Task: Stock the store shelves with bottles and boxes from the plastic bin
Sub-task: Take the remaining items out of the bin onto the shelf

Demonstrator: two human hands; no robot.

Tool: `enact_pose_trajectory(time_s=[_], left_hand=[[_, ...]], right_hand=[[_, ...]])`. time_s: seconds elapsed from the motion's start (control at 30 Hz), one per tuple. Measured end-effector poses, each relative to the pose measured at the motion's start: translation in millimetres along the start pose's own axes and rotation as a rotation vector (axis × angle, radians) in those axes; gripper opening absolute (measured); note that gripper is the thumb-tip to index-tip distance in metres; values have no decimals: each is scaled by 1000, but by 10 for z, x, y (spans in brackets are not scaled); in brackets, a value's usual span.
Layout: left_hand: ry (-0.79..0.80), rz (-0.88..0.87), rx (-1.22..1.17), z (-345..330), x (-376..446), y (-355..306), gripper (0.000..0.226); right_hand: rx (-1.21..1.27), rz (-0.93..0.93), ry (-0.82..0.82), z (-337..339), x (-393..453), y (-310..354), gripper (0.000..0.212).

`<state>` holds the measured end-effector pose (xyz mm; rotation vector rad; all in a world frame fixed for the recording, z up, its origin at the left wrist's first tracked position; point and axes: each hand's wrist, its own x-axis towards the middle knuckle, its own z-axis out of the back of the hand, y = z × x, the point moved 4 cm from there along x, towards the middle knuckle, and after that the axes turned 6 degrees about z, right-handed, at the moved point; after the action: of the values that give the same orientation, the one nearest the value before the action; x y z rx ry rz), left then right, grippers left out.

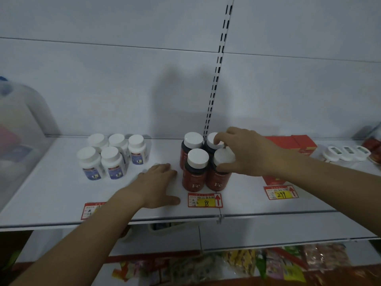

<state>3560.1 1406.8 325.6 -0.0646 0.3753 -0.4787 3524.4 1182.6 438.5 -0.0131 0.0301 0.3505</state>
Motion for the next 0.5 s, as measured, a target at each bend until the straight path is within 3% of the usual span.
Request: enact_pose_trajectory(time_s=[0.1, 0.23, 0.4, 0.5], left_hand=[[-35, -92, -64, 243, -227, 92, 73], [-341, -105, -56, 904, -783, 529, 54], [-577, 88, 11, 1534, -1704, 1484, 51], [-598, 248, -1, 1721, -2183, 2112, 50]], right_hand=[[-90, -12, -108, 250, 37, 53, 61], [58, 100, -262, 572, 338, 353, 56], [228, 298, -342, 759, 1015, 1135, 53], [305, 413, -331, 813, 1424, 1697, 50]])
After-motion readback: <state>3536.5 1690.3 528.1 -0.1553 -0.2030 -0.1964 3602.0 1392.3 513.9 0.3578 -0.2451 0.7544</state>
